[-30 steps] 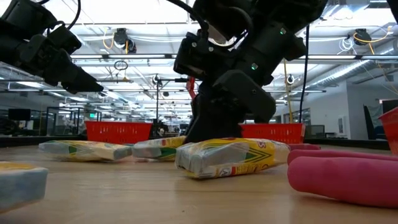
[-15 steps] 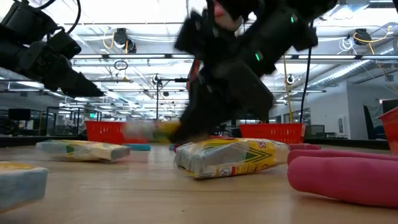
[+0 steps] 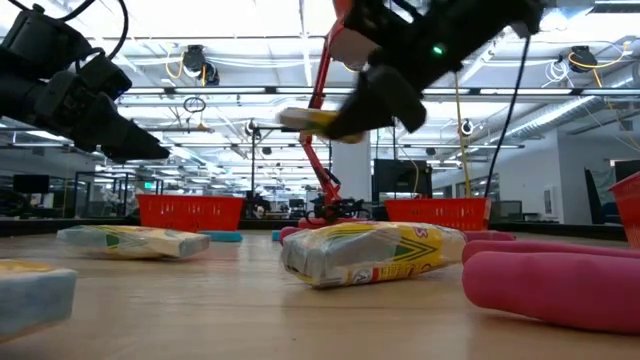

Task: Pick & Place School Supplies
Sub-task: Put the yellow crayon box into the top right red bin

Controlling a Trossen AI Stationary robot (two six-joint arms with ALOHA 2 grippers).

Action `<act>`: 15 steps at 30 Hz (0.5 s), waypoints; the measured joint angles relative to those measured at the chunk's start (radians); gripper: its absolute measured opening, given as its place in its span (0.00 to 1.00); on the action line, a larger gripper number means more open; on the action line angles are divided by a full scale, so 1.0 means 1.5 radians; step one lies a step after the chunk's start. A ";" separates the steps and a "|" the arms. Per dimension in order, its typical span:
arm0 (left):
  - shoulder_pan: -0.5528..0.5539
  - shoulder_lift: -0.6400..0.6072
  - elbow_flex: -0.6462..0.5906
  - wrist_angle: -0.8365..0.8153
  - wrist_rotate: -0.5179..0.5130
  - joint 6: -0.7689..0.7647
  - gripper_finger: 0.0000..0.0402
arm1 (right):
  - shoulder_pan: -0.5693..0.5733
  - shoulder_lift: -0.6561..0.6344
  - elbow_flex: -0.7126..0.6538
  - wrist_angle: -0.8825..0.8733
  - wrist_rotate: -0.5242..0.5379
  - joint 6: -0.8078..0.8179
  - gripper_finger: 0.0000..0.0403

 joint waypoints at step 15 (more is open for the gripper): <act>0.000 0.000 0.000 0.003 0.001 0.001 0.57 | -0.235 -0.280 -0.238 -0.119 -0.061 0.060 0.17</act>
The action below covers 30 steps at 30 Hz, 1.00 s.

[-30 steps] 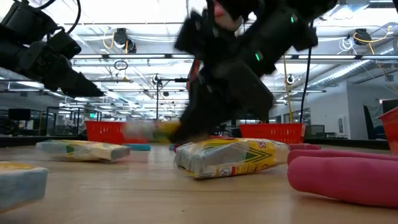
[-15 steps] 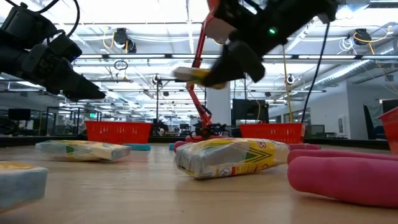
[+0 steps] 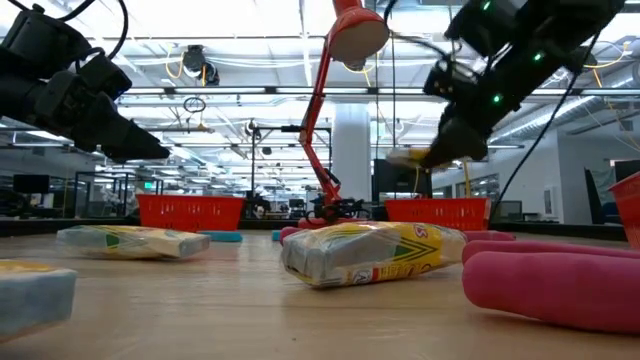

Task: Pick & Place School Supplies
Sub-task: Put the yellow crayon box into the top right red bin

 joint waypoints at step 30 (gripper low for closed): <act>0.000 0.000 0.000 0.000 0.000 -0.001 0.57 | -0.199 0.000 0.000 -0.130 -0.215 0.026 0.22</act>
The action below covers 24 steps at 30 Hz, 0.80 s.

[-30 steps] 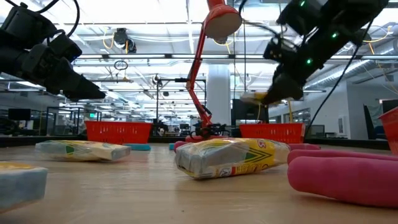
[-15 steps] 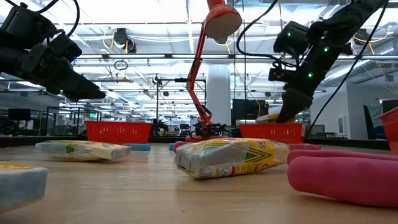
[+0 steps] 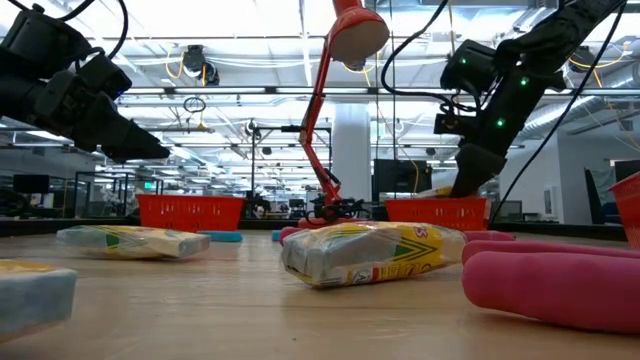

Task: Pick & Place School Supplies
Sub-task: Put the yellow crayon box into the top right red bin, then put the blue eraser into the left red bin

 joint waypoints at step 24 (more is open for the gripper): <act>-0.001 0.155 0.044 0.000 -0.009 -0.014 0.57 | 0.092 -0.001 0.001 0.404 -0.157 -0.068 0.57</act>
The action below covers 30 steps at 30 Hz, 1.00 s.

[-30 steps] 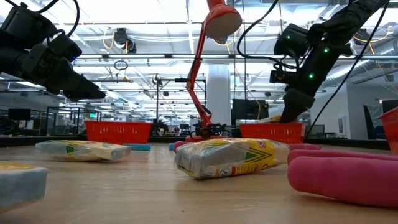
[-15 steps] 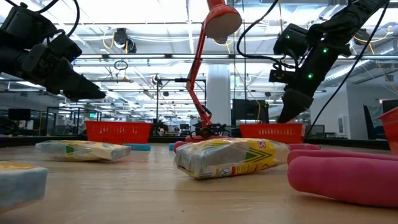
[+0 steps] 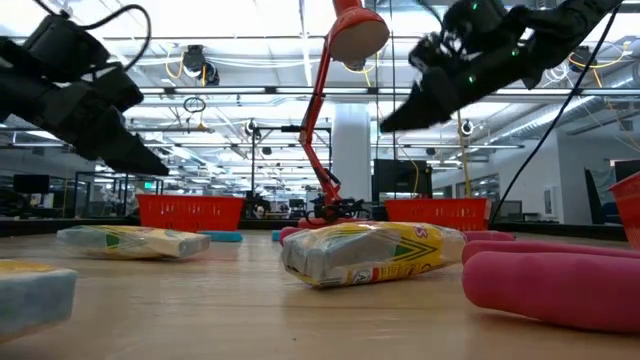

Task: Pick & Place School Supplies
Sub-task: Put the blue eraser into the left red bin

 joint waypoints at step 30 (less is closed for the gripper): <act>-0.099 0.676 0.369 -0.074 -0.086 0.174 0.57 | 0.305 0.001 0.000 -0.107 0.198 0.017 0.60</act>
